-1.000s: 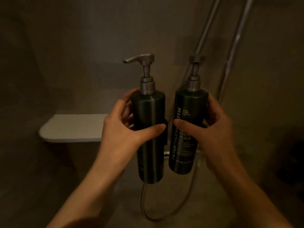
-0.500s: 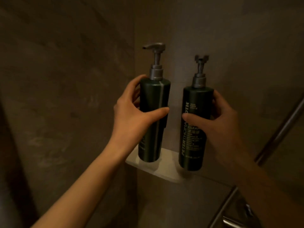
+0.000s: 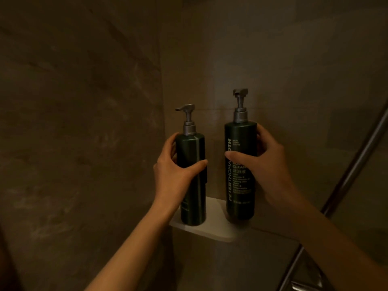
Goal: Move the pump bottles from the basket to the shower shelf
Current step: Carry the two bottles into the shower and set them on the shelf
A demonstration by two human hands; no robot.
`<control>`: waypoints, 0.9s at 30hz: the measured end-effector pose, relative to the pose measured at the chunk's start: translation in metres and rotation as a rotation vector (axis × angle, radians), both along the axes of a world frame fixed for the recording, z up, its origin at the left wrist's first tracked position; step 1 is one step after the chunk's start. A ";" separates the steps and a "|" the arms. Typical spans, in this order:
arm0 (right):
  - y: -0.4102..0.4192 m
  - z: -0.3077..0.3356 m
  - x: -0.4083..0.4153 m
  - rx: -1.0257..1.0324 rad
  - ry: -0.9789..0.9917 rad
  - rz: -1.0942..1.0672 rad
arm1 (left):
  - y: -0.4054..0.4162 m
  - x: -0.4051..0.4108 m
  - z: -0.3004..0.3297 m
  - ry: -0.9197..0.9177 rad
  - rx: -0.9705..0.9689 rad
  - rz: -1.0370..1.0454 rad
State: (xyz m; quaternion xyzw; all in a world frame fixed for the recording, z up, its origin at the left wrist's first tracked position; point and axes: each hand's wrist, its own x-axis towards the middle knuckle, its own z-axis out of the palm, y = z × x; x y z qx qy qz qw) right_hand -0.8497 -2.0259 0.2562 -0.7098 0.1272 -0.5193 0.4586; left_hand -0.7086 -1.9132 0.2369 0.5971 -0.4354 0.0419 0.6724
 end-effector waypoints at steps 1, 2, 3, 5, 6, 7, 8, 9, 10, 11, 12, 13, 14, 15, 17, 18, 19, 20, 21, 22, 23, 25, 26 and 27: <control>-0.003 0.000 0.000 0.003 -0.002 -0.003 | -0.002 0.000 -0.001 0.003 -0.006 0.003; -0.005 -0.001 -0.001 0.004 -0.005 -0.005 | -0.004 0.000 -0.003 0.005 -0.014 0.007; -0.007 -0.002 0.000 0.005 -0.005 -0.010 | -0.005 0.000 -0.004 0.006 -0.022 0.011; -0.011 -0.006 0.002 0.005 0.004 -0.026 | -0.006 -0.001 -0.010 0.005 -0.036 0.022; -0.013 -0.010 0.004 0.003 0.014 -0.036 | -0.007 -0.001 -0.014 0.004 -0.042 0.029; -0.014 -0.014 0.005 0.001 0.024 -0.045 | -0.007 -0.002 -0.018 0.000 -0.045 0.034; -0.015 -0.019 0.007 -0.004 0.031 -0.052 | -0.006 -0.003 -0.024 -0.006 -0.045 0.038; -0.015 -0.024 0.008 -0.011 0.034 -0.057 | -0.006 -0.003 -0.031 -0.011 -0.042 0.041; -0.015 -0.029 0.009 -0.019 0.035 -0.061 | -0.005 -0.004 -0.039 -0.015 -0.035 0.043; -0.014 -0.033 0.009 -0.027 0.037 -0.067 | -0.004 -0.005 -0.047 -0.015 -0.025 0.043; -0.014 -0.037 0.008 -0.036 0.040 -0.072 | -0.002 -0.006 -0.055 -0.014 -0.012 0.043; -0.014 -0.043 0.008 -0.040 0.049 -0.081 | -0.001 -0.006 -0.063 -0.014 0.003 0.046; -0.014 -0.050 0.007 -0.041 0.063 -0.092 | 0.000 -0.007 -0.070 -0.015 0.019 0.051; -0.014 -0.057 0.006 -0.036 0.083 -0.107 | 0.001 -0.007 -0.076 -0.014 0.031 0.056; -0.015 -0.074 0.003 -0.022 0.126 -0.139 | 0.002 -0.007 -0.084 -0.010 0.046 0.067; -0.015 -0.081 0.002 -0.011 0.146 -0.148 | 0.002 -0.007 -0.087 -0.010 0.051 0.074; -0.015 -0.087 0.002 -0.001 0.161 -0.150 | 0.002 -0.007 -0.088 -0.012 0.054 0.081; -0.014 -0.091 0.002 0.002 0.173 -0.152 | 0.002 -0.007 -0.089 -0.016 0.058 0.087; -0.015 -0.094 0.002 -0.002 0.185 -0.162 | 0.002 -0.007 -0.089 -0.017 0.064 0.090; -0.015 -0.095 0.002 -0.012 0.196 -0.177 | 0.002 -0.006 -0.089 -0.018 0.071 0.093; -0.015 -0.096 0.002 -0.023 0.203 -0.193 | 0.002 -0.004 -0.088 -0.019 0.075 0.099; -0.015 -0.097 0.003 -0.033 0.206 -0.212 | 0.002 0.002 -0.086 -0.028 0.085 0.123; -0.015 -0.097 0.003 -0.036 0.204 -0.217 | 0.002 0.005 -0.085 -0.034 0.091 0.134; -0.015 -0.097 0.003 -0.039 0.203 -0.222 | 0.003 0.009 -0.084 -0.037 0.093 0.139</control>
